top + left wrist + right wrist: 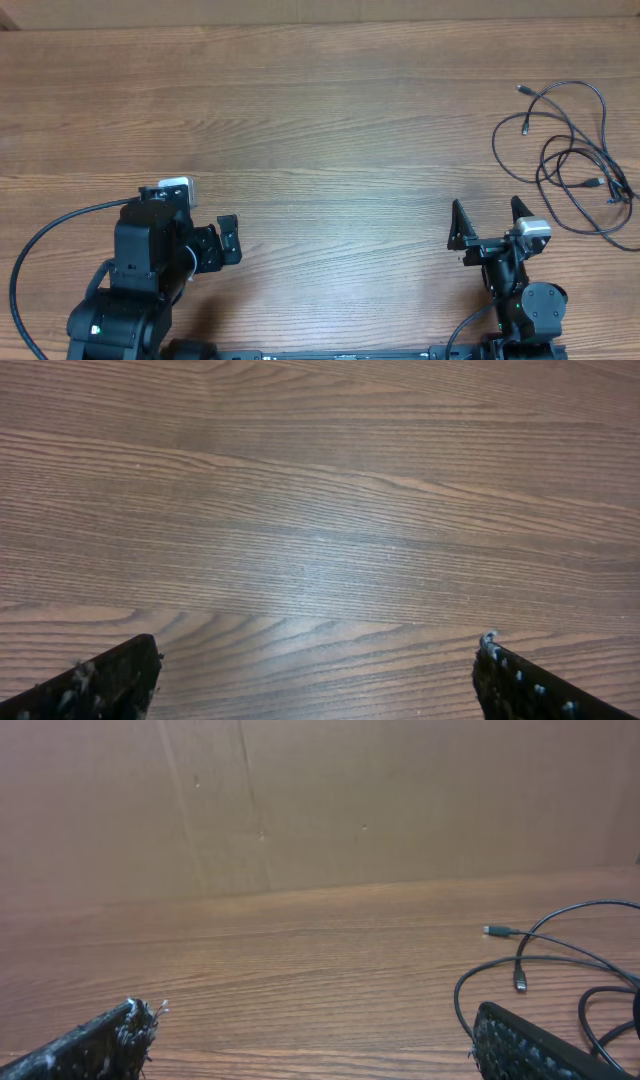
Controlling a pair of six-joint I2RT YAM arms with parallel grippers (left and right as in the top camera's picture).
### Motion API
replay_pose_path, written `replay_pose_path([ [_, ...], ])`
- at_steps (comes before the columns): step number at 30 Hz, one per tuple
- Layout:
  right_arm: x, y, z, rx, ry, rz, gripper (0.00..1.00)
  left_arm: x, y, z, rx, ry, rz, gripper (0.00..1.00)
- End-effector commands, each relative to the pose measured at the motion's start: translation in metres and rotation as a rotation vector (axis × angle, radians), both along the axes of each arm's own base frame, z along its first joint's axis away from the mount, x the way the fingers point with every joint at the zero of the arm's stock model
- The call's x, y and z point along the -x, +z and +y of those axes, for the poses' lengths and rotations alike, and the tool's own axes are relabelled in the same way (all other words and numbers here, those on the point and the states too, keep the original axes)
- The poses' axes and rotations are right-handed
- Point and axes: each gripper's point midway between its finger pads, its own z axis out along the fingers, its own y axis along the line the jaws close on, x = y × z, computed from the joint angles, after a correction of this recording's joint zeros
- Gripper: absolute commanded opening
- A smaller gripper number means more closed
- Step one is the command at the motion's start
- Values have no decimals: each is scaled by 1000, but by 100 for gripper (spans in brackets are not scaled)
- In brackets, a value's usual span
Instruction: Untangle cables
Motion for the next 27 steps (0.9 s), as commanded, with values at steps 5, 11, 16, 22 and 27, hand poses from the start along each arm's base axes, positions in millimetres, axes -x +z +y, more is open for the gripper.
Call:
replay_pose_path([
  [5,0,-2,-1,-6,-3,-2,100,1,-4,1,-19,-7,5,99],
  [11,0,-2,-1,-6,-3,-2,100,1,-4,1,-19,-7,5,99],
  [16,0,-2,-1,-6,-3,-2,100,1,-4,1,-19,-8,5,100],
  [22,0,-2,-1,-6,-3,-2,100,6,-2,5,-39,-8,-4,100],
  [27,0,-2,-1,-6,-3,-2,100,10,-10,8,-56,-17,-78,100],
])
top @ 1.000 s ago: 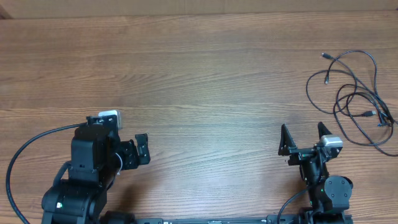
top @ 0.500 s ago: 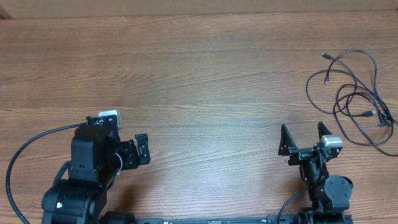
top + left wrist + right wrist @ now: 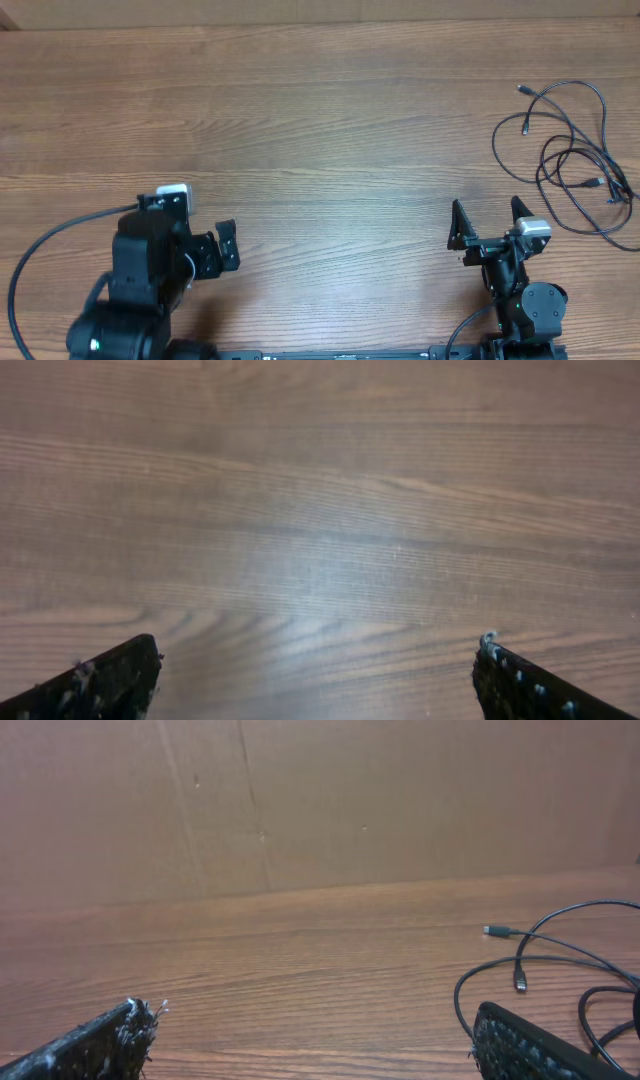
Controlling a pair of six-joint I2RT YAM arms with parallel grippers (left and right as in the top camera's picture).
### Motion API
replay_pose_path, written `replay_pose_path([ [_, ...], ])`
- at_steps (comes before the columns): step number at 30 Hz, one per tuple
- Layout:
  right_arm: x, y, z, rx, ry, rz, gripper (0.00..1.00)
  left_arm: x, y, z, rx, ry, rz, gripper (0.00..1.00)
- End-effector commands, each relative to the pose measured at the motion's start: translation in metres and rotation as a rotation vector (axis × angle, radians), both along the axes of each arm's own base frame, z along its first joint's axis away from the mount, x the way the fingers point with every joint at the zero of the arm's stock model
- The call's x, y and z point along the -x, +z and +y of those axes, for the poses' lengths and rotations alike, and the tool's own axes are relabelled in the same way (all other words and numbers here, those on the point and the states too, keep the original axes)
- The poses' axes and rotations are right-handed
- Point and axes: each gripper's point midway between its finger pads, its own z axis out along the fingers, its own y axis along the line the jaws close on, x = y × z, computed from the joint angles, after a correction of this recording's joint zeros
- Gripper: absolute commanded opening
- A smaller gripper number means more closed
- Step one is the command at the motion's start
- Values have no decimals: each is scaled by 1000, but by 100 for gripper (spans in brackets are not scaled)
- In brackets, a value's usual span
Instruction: Untangle cables
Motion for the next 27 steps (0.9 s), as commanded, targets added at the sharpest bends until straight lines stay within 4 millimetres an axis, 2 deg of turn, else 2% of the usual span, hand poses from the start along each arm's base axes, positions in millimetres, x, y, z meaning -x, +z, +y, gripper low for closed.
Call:
replay_pose_path([
  [1,0,-2,-1,-6,-3,-2,100,1,-11,4,-43,-20,-86,100],
  [7,0,-2,-1,-6,-3,-2,100,-18,-31,0,-5,-23,-341,100],
  [11,0,-2,-1,-6,-3,-2,100,-27,-35,-1,15,-18,-497,100],
  [16,0,-2,-1,-6,-3,-2,100,-32,-35,3,14,0,-632,100],
  [24,0,-2,-1,-6,-3,-2,100,-36,-21,7,-67,-28,-866,100],
  [27,0,-2,-1,-6,-3,-2,100,-37,-24,6,-90,-41,-901,100],
])
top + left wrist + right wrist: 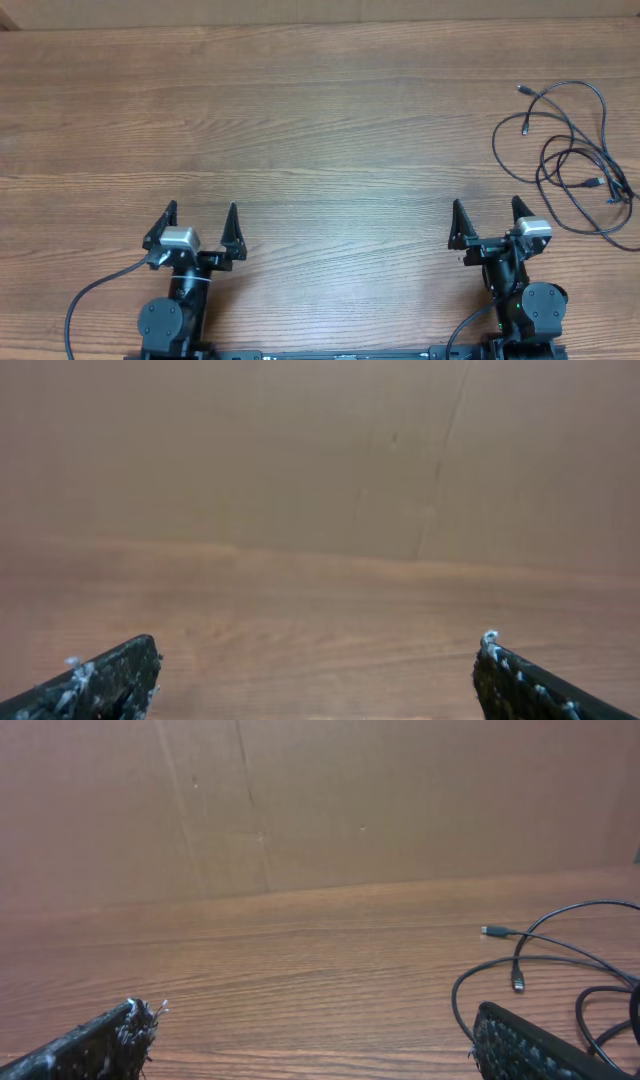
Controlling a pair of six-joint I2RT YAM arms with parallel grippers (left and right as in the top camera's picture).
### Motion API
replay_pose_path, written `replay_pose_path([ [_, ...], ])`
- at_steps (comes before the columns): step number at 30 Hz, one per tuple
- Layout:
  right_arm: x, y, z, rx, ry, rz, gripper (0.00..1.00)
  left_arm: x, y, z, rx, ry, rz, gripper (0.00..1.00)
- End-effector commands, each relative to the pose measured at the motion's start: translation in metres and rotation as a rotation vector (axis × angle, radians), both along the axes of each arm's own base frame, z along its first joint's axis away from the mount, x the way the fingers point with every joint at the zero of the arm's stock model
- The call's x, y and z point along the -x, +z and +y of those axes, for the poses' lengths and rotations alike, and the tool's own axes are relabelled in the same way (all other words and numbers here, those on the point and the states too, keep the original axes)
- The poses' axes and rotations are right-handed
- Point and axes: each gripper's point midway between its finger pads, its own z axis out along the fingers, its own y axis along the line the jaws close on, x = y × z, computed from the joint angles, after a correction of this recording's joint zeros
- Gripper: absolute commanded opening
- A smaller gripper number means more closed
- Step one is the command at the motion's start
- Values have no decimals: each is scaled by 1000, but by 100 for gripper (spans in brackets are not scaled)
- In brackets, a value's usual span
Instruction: Untangle cables
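A tangle of thin black cables (572,160) lies at the table's right edge, its loose plugs pointing left. In the right wrist view the cables (560,970) show at the right, past the right finger. My right gripper (484,222) rests open near the front edge, left of and nearer than the tangle, holding nothing. My left gripper (197,222) sits open at the front left, far from the cables, with nothing between its fingers (105,680). The left wrist view shows only bare wood and the back wall.
A brown cardboard wall (320,800) stands along the far edge of the wooden table (320,130). Both arm bases sit at the table's front edge.
My left arm has drawn back to the front edge and now points straight ahead; its camera sees the back wall instead of the tabletop. The right arm and the cables have not moved.
My left arm stood raised at the front left, its open gripper turned right and looking down at the wood. It then shifted slightly nearer the front. Now it is folded low at the front edge, facing the wall. The right arm and cables stayed put.
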Motion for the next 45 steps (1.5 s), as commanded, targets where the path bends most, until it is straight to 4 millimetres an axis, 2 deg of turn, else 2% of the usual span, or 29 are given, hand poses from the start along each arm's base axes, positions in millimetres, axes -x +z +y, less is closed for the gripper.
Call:
replay_pose_path([
  [1,0,-2,0,-5,1,-3,100,-1,-10,-1,-90,-6,-9,100],
  [4,0,-2,0,-5,1,-3,100,-1,-16,-2,-154,-15,9,100],
  [8,0,-2,0,-5,1,-3,100,0,-43,-2,-150,-20,123,100],
  [45,0,-2,0,-5,1,-3,100,-1,-42,-1,-148,-16,119,100],
])
